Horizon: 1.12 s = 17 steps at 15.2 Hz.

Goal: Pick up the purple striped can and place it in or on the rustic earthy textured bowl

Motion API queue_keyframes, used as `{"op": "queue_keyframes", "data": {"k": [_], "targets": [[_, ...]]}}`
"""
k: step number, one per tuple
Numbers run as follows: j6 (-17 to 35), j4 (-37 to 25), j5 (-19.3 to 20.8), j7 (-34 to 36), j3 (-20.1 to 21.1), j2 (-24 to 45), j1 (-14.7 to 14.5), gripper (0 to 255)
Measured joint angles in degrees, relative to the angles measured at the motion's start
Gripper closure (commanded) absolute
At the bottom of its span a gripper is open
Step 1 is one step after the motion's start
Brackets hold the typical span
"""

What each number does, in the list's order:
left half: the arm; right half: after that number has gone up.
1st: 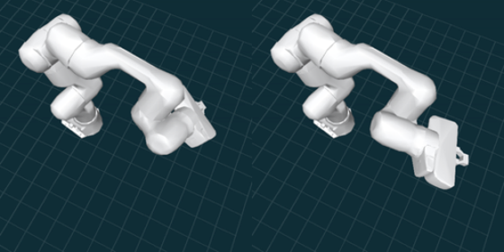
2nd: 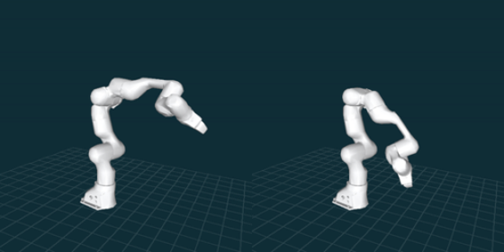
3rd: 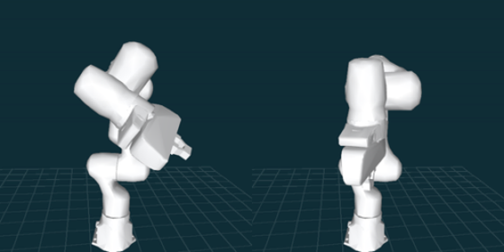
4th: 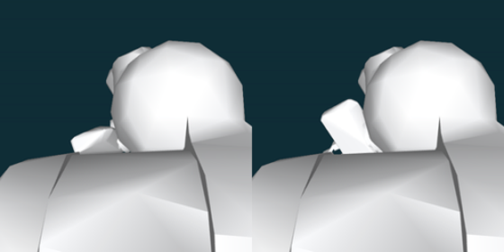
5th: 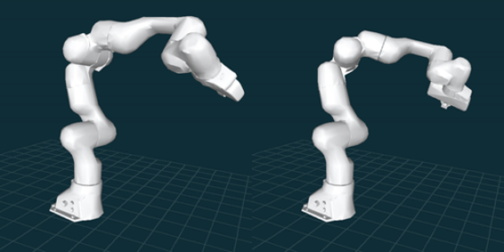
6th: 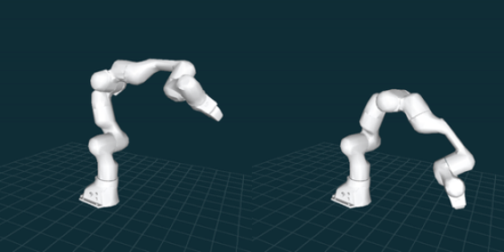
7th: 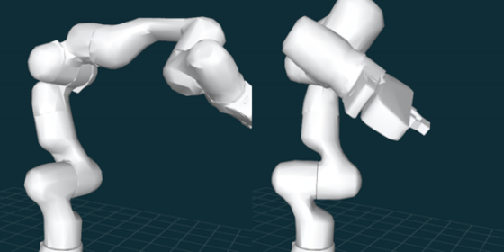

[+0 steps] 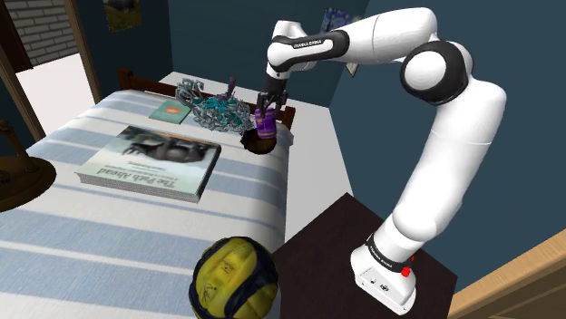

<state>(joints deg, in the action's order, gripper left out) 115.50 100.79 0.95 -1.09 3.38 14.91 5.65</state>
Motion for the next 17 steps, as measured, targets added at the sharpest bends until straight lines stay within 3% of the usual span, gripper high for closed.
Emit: {"op": "queue_keyframes", "data": {"k": [4,10,17], "targets": [[-3.41,-8.38,-0.16,-3.40,-1.18,4.96,2.08,255],[-11.52,-28.46,-0.55,-8.52,-2.69,16.93,5.56,255],[-7.75,-26.18,-0.59,-9.05,-2.78,18.46,5.93,255]]}}
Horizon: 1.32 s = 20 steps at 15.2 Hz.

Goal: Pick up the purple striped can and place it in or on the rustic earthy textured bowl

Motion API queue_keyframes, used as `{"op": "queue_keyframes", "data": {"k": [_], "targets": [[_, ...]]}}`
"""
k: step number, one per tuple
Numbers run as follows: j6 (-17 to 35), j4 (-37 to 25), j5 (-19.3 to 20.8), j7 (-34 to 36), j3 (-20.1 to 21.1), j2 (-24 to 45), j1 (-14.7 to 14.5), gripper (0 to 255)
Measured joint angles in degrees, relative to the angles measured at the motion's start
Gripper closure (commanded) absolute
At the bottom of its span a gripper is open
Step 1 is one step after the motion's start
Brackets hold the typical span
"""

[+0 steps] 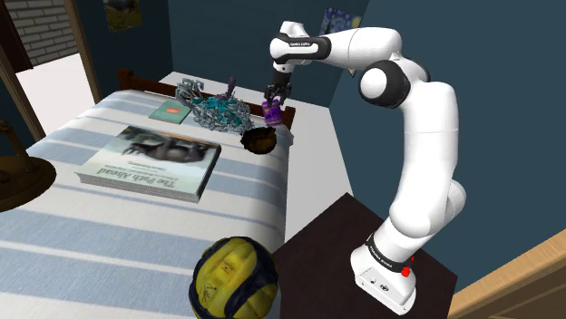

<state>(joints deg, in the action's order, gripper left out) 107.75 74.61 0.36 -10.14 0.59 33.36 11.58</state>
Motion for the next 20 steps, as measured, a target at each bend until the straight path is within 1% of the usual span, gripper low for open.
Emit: {"op": "queue_keyframes", "data": {"k": [13,20], "targets": [[8.45,5.82,0.03,0.00,-0.02,2.64,0.02,255],[9.33,6.04,0.04,0.02,-0.02,3.26,0.01,255]]}}
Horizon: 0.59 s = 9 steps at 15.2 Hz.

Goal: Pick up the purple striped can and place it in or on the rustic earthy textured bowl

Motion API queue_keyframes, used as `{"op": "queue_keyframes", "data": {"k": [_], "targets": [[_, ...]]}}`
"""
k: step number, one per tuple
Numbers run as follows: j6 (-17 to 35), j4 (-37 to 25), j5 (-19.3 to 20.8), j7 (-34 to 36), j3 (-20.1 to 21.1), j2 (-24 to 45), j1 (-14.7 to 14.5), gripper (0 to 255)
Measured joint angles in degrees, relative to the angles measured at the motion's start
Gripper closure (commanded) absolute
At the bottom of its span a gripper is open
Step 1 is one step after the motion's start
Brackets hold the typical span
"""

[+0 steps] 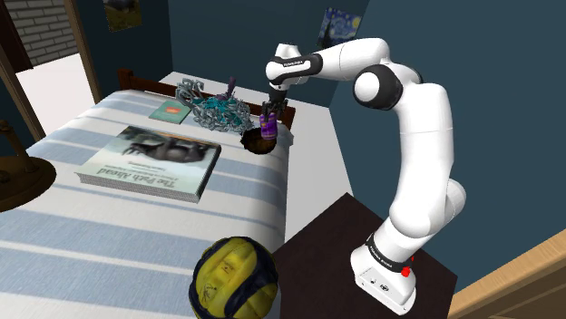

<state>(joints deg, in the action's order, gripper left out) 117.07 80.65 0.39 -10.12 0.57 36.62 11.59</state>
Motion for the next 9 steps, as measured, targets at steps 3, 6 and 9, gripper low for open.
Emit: {"op": "queue_keyframes", "data": {"k": [3,6,9], "targets": [[0.03,0.02,0.00,0.00,0.00,-0.04,0.00,0],[0.04,0.03,0.00,0.01,0.00,-0.05,0.00,0],[-2.07,-1.21,-0.04,-0.25,-0.03,-0.96,0.20,0]]}}
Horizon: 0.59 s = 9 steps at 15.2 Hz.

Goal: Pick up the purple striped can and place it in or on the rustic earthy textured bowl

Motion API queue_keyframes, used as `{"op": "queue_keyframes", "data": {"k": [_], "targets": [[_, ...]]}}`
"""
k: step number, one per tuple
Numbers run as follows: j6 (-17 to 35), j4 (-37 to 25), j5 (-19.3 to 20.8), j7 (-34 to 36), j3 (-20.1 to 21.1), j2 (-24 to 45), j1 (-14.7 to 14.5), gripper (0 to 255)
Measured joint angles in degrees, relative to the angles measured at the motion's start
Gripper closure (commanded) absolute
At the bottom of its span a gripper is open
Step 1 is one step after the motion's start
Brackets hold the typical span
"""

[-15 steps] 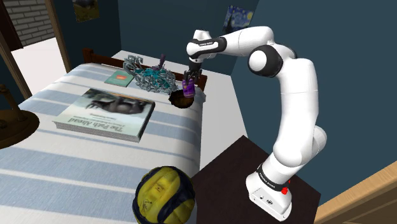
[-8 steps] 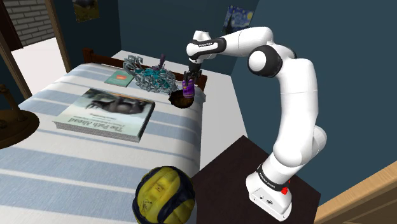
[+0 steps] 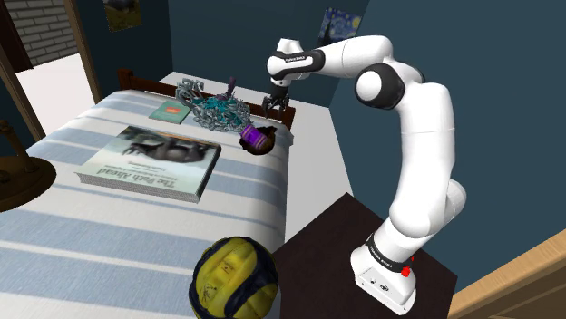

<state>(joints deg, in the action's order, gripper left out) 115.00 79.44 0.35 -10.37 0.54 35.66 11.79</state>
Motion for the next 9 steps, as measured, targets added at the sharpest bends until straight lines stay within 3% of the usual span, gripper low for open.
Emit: {"op": "queue_keyframes", "data": {"k": [3,9], "targets": [[-3.27,-2.29,0.01,0.18,0.03,-1.02,-0.15,0],[-3.86,-2.46,0.01,0.23,0.05,-1.37,-0.19,0]]}}
